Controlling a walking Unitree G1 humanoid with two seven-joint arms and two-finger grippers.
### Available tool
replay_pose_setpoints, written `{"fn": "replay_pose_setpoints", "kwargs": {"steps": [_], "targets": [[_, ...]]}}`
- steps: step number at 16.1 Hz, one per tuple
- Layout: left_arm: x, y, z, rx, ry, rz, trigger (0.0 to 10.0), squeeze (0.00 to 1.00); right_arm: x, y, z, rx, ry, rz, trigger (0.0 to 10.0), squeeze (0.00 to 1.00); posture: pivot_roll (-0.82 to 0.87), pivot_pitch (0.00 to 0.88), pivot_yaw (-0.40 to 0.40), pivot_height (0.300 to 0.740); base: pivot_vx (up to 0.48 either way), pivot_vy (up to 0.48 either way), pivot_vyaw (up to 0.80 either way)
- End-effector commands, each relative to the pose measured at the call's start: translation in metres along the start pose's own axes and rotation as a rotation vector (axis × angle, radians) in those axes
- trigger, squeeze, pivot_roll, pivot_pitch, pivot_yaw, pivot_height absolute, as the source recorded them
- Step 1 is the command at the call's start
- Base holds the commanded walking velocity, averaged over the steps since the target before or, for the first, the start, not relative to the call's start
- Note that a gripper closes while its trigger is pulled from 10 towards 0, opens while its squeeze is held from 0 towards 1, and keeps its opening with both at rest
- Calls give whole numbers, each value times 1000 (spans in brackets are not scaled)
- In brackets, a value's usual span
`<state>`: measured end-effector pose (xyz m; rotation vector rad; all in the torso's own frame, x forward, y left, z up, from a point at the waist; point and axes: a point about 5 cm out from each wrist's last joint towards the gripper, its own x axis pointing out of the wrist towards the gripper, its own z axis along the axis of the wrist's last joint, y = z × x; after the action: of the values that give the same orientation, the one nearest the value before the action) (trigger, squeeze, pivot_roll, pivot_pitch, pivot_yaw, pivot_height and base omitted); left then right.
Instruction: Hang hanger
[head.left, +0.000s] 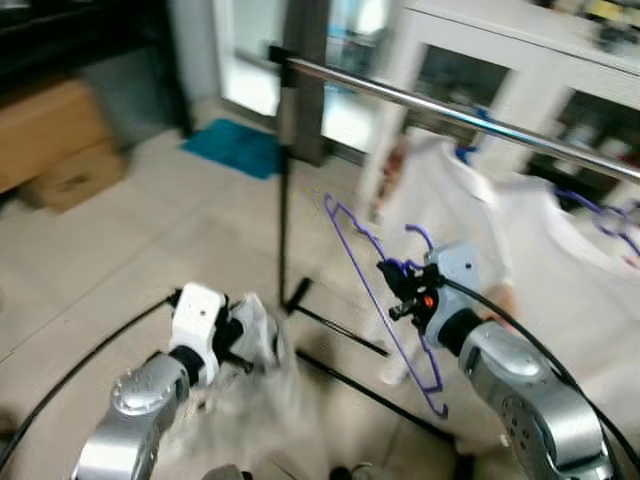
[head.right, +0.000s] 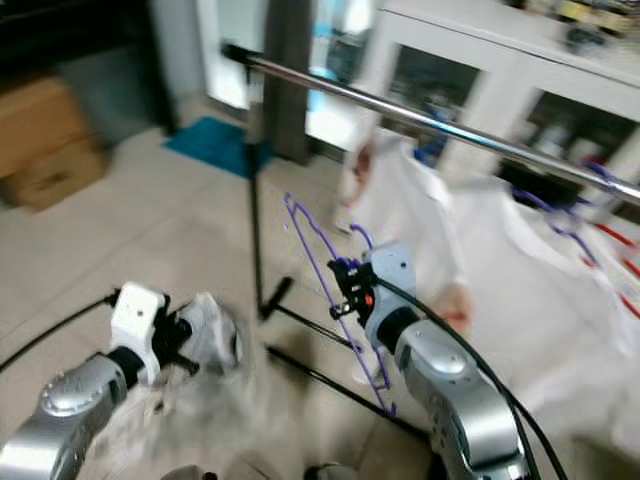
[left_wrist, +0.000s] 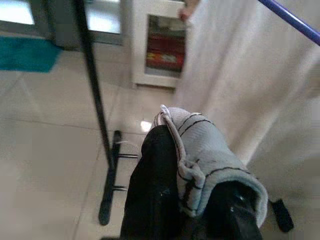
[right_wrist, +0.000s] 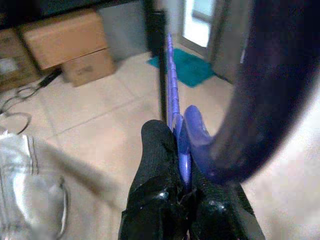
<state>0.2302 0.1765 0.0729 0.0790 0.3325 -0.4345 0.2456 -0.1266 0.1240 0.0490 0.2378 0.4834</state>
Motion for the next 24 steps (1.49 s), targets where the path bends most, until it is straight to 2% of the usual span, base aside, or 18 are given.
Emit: {"fn": "replay_pose_setpoints", "kwargs": {"steps": [1,4,5,6,8,10,11,12,14,16,17,19,21,22,24], "targets": [[0,-4,17,22,-80,-9,10000,0,-4,-5,-3,37,15,1,10000,0,-41,31,-67,740,0,0,-800],[-2,-11,19,12,-92,-39,10000,0,4,-21,-21,73,47,-13,10000,0,-42,24,-62,740,0,0,-800],[-2,-12,25,11,-137,-20,10000,0,10,-35,-31,7,52,-75,10000,0,-43,20,-60,740,0,0,-800],[-3,-13,29,0,-157,-19,10000,0,14,-43,-41,24,78,-65,10000,0,-42,16,-58,740,0,0,-800],[-4,-13,26,-7,-111,-15,10000,0,15,-63,-51,42,114,-39,10000,0,-39,14,-57,740,0,0,-800],[-5,-11,25,-2,-101,-3,10000,0,7,-76,-64,27,156,40,10000,0,-34,12,-59,740,0,0,-800],[-6,-11,25,10,-105,-8,10000,0,1,-82,-70,-11,177,66,10000,0,-29,12,-62,740,0,0,-800],[-7,-10,26,22,-124,4,10000,0,-12,-90,-81,-24,195,98,10000,0,-29,12,-62,740,0,0,-800],[-8,-11,27,33,-143,5,10000,0,-21,-96,-92,-27,183,123,10000,0,-31,20,-59,740,0,0,-800],[-7,-13,27,43,-141,0,10000,0,-28,-106,-100,-57,100,22,10000,0,-36,26,-52,740,0,0,-800],[-6,-14,27,39,-137,-9,10000,0,-30,-111,-111,-19,134,-21,10000,0,-41,26,-45,740,0,0,-800],[-5,-14,29,44,-146,-15,10000,0,-31,-113,-116,-2,151,-17,10000,0,-46,28,-40,740,0,0,-800],[-2,-10,30,30,-134,17,10000,0,-32,-124,-111,57,114,-47,10000,0,-51,34,-35,740,0,0,-800],[-1,-9,29,24,-115,6,10000,0,-32,-125,-114,93,154,-15,10000,0,-50,35,-37,740,0,0,-788],[2,-8,32,40,-119,-15,10000,0,-28,-128,-110,60,167,-13,10000,0,-49,38,-40,740,0,0,-788]]}}
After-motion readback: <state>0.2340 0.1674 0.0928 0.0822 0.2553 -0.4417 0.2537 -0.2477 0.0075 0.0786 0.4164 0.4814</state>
